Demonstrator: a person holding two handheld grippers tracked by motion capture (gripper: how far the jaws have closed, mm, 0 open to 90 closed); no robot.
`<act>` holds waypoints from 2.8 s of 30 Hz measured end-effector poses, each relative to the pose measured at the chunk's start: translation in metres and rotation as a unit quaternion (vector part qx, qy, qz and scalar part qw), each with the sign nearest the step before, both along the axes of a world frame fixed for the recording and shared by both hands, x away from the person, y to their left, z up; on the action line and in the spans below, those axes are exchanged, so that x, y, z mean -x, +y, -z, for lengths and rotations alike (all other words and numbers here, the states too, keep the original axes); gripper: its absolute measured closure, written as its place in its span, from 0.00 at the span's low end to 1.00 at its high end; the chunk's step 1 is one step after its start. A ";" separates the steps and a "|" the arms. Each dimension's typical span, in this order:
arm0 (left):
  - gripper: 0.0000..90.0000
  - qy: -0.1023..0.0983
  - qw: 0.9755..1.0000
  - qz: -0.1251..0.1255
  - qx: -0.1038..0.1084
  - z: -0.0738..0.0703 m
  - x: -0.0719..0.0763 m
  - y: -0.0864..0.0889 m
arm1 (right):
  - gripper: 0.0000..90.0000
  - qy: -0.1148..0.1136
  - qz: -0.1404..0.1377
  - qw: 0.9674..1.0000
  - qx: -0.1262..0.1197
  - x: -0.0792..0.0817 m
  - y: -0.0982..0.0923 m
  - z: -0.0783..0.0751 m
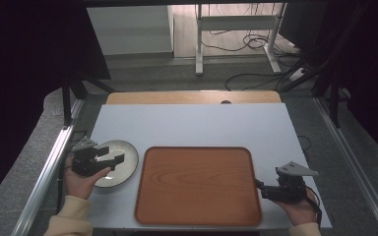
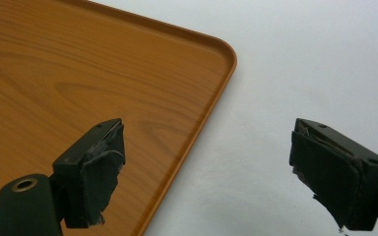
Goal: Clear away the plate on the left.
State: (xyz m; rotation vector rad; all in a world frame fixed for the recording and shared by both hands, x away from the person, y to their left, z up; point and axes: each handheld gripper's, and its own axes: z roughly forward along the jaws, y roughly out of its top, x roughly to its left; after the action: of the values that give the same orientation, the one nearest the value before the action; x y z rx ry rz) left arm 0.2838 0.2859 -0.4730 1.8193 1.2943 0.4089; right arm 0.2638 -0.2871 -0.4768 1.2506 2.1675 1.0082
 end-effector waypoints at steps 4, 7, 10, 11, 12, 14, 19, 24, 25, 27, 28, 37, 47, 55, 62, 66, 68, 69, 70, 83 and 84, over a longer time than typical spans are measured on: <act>0.28 0.000 1.000 -0.008 0.012 -0.001 -0.003 0.008 | 0.16 0.000 -0.002 1.000 0.000 0.000 0.000 0.000; 0.28 0.004 1.000 -0.014 0.017 -0.001 -0.006 0.015 | 0.16 0.000 -0.001 1.000 0.000 0.000 0.000 0.000; 0.28 0.007 1.000 -0.018 0.018 -0.002 -0.008 0.019 | 0.16 0.001 0.001 1.000 -0.003 0.000 -0.001 0.000; 0.28 0.010 1.000 -0.019 0.018 -0.002 -0.009 0.021 | 0.16 0.001 0.001 1.000 -0.003 -0.001 -0.001 0.000; 0.28 0.011 1.000 -0.021 0.017 -0.002 -0.010 0.022 | 0.16 0.001 0.001 1.000 -0.003 -0.001 -0.001 0.000; 0.28 0.016 0.999 -0.027 0.017 -0.001 -0.012 0.026 | 0.16 0.002 0.000 1.000 -0.003 0.000 -0.001 0.000; 0.28 0.028 0.999 -0.039 0.019 -0.001 -0.015 0.035 | 0.16 0.002 0.001 1.000 -0.001 0.000 0.000 0.001; 0.28 0.036 0.998 -0.046 0.016 -0.002 -0.019 0.042 | 0.16 0.003 0.000 1.000 0.000 0.000 -0.001 0.001; 0.28 0.038 0.998 -0.048 0.015 -0.001 -0.019 0.043 | 0.16 0.003 0.000 1.000 0.000 0.000 -0.001 0.001; 0.28 0.040 0.998 -0.050 0.011 -0.001 -0.021 0.047 | 0.16 0.003 0.001 1.000 0.000 0.000 -0.001 0.001; 0.28 0.042 0.998 -0.051 0.010 0.000 -0.022 0.048 | 0.16 0.003 0.001 1.000 0.000 0.000 0.000 0.001; 0.32 0.067 0.996 -0.056 0.005 0.006 -0.032 0.064 | 0.16 0.006 -0.001 1.000 0.002 -0.002 0.000 0.002; 0.33 0.089 0.994 -0.061 0.007 0.023 -0.041 0.076 | 0.16 0.009 -0.004 1.000 0.002 -0.002 0.001 0.003; 0.35 0.102 0.993 -0.063 0.000 0.029 -0.047 0.084 | 0.16 0.012 -0.008 1.000 0.004 -0.002 0.002 0.004; 0.44 0.117 0.991 -0.067 0.008 0.038 -0.050 0.092 | 0.17 0.013 -0.010 1.000 0.005 -0.003 0.003 0.005; 0.48 0.131 0.988 -0.076 0.019 0.043 -0.050 0.096 | 0.17 0.013 -0.011 1.000 0.005 -0.003 0.003 0.005; 0.48 0.135 0.988 -0.078 0.021 0.044 -0.049 0.097 | 0.17 0.014 -0.011 1.000 0.005 -0.003 0.003 0.005; 0.49 0.138 0.987 -0.078 0.021 0.044 -0.049 0.098 | 0.17 0.014 -0.011 1.000 0.005 -0.003 0.003 0.005; 0.50 0.143 0.986 -0.078 0.021 0.046 -0.049 0.099 | 0.17 0.014 -0.011 1.000 0.005 -0.003 0.003 0.005; 0.64 0.182 0.981 -0.061 0.037 0.058 -0.050 0.104 | 0.17 0.019 -0.018 1.000 0.006 -0.004 0.003 0.006; 0.65 0.185 0.980 -0.061 0.039 0.059 -0.050 0.103 | 0.17 0.019 -0.018 1.000 0.006 -0.004 0.003 0.006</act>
State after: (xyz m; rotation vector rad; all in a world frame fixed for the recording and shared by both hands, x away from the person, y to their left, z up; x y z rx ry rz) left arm 0.3335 0.3893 -0.5317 1.8110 1.6558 0.0814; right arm 0.2677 -0.2837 -0.4831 1.2378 2.2287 0.9915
